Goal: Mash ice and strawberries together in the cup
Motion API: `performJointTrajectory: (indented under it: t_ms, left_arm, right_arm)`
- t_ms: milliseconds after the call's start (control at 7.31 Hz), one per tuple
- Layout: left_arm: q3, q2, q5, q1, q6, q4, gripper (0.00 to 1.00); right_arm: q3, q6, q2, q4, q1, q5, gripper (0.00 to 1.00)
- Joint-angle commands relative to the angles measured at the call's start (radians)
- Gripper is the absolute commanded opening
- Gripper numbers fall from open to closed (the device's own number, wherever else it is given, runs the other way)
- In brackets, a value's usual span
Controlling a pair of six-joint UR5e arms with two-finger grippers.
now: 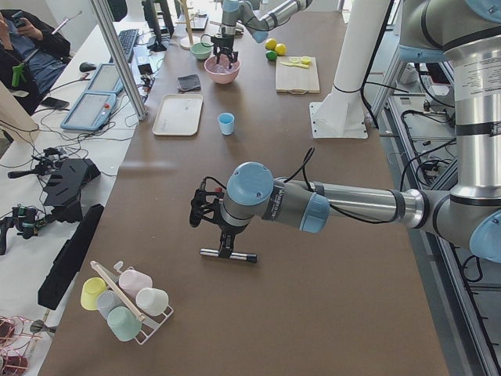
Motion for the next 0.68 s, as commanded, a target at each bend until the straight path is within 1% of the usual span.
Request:
performJointTrajectory:
  t_ms: [0,137,273,410,547]
  left_arm:
    - [-0.002,-0.005,0.000,0.000,-0.002,0.001,0.99]
    - [-0.004,-0.005,-0.001,0.000,-0.002,0.001,0.99]
    - [-0.008,-0.003,-0.015,-0.002,-0.002,0.001,0.99]
    - [-0.010,-0.003,-0.015,0.000,-0.002,0.001,0.99]
    - [-0.010,-0.003,-0.015,0.000,-0.002,0.001,0.99]
  right_arm:
    - [-0.021,0.178,0.052,-0.085,0.067,0.040,0.86]
    - [-0.018,0.377,0.092,-0.167,0.076,0.044,0.86]
    - [0.009,0.563,0.093,-0.174,0.078,0.040,0.92]
    - [0.017,0.740,0.094,-0.174,0.076,0.032,0.98]
    - [0.028,0.790,0.082,-0.177,0.078,0.037,0.98]
